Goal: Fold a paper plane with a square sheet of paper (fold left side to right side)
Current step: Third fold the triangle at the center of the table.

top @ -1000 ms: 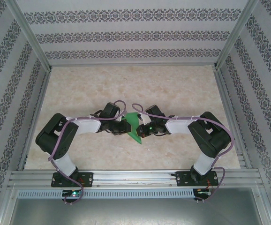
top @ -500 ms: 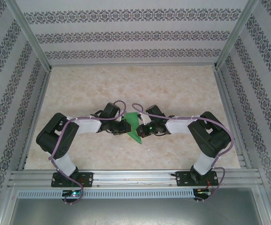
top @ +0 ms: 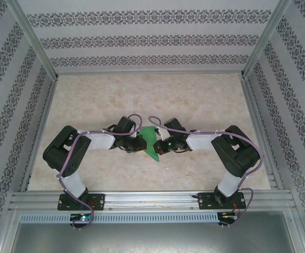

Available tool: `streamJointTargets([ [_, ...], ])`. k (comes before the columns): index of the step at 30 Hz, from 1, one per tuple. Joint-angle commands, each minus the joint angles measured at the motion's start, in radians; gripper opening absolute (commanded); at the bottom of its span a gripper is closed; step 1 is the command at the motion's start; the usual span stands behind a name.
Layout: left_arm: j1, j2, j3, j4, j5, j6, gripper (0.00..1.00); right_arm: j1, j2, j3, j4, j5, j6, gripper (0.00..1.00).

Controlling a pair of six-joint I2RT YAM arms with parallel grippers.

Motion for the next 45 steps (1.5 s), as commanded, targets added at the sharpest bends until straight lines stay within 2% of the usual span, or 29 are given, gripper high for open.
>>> streamJointTargets([
  [1,-0.009,0.029,-0.003,-0.094,-0.078,0.025,0.12,-0.008,0.022,-0.011,-0.062,0.004,-0.007,0.05],
  [7,-0.009,0.043,-0.015,-0.097,-0.087,0.015,0.11,-0.019,0.002,0.021,-0.058,-0.035,0.014,0.12],
  [16,-0.009,0.056,-0.024,-0.073,-0.091,-0.016,0.10,-0.062,-0.091,0.039,-0.081,-0.069,0.057,0.32],
  [20,-0.008,0.057,-0.022,-0.073,-0.091,-0.018,0.10,-0.087,-0.146,0.013,-0.118,-0.094,0.078,0.35],
  [22,-0.009,0.057,-0.021,-0.076,-0.093,-0.017,0.10,-0.092,-0.173,-0.003,-0.126,-0.124,0.095,0.34],
  [27,-0.009,0.054,-0.018,-0.083,-0.098,-0.014,0.10,-0.084,-0.194,-0.042,-0.104,-0.278,0.185,0.18],
  [31,-0.009,0.055,-0.015,-0.084,-0.098,-0.015,0.10,-0.060,-0.162,-0.053,-0.086,-0.343,0.235,0.07],
  [45,-0.009,0.059,-0.011,-0.088,-0.099,-0.013,0.10,-0.011,-0.063,-0.033,-0.065,-0.293,0.258,0.05],
])
